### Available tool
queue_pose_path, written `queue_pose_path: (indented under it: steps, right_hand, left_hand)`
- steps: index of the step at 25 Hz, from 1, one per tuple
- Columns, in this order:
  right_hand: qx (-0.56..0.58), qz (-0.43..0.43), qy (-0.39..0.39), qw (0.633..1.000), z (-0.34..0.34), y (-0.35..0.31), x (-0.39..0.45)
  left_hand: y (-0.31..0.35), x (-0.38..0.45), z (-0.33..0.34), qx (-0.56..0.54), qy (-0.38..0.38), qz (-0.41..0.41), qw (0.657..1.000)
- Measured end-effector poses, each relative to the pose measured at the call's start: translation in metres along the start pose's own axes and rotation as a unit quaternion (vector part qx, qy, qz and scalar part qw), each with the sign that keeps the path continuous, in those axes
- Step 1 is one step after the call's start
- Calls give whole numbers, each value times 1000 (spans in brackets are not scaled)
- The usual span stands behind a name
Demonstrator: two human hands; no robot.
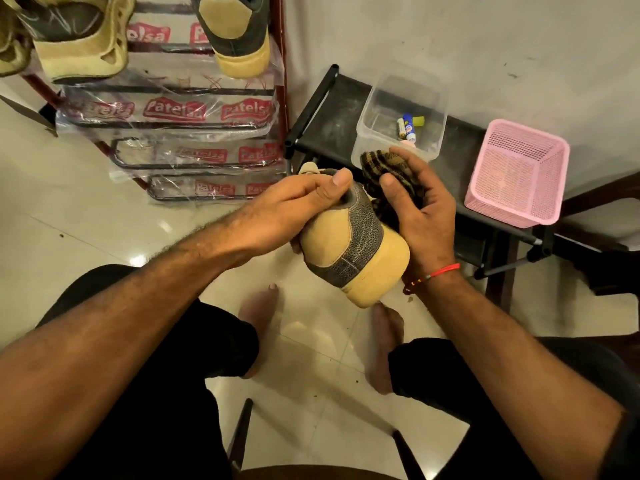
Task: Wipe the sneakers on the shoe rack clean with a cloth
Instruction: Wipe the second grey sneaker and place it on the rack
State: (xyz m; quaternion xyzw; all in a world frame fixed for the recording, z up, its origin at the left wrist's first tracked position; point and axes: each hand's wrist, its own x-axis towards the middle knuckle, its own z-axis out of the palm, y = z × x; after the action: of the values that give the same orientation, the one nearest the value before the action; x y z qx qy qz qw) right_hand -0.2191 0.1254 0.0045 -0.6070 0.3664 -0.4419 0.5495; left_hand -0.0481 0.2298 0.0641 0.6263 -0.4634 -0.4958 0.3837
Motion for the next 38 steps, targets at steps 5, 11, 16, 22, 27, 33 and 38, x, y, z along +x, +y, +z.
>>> queue_pose_path:
  steps: [5, 11, 16, 22, 27, 33, 38]
  right_hand:
    - [13, 20, 14, 1000, 12, -2, 0]
    - [-203, -162, -174, 950, 4, -33, -10]
    - [-310, -275, -286, 864, -9, -36, 0]
    - [-343, -329, -329, 816, -1, -34, -9]
    - [-375, -335, -343, 793, 8, -30, -16]
    - [-399, -314, -289, 812, 6, -32, -9]
    - [-403, -288, -281, 822, 7, -32, -3]
  left_hand:
    - [-20, 5, 7, 106, 31, 107, 988]
    - [-27, 19, 8, -42, 136, 9, 990]
    - [-27, 21, 1, -14, 125, -1, 992]
    - [-26, 23, 3, 0, 150, 1, 989]
    - [-32, 23, 1, 6, 158, -23, 987]
    - [-35, 24, 2, 16, 164, -23, 986]
    - [-33, 28, 3, 6, 157, -31, 987]
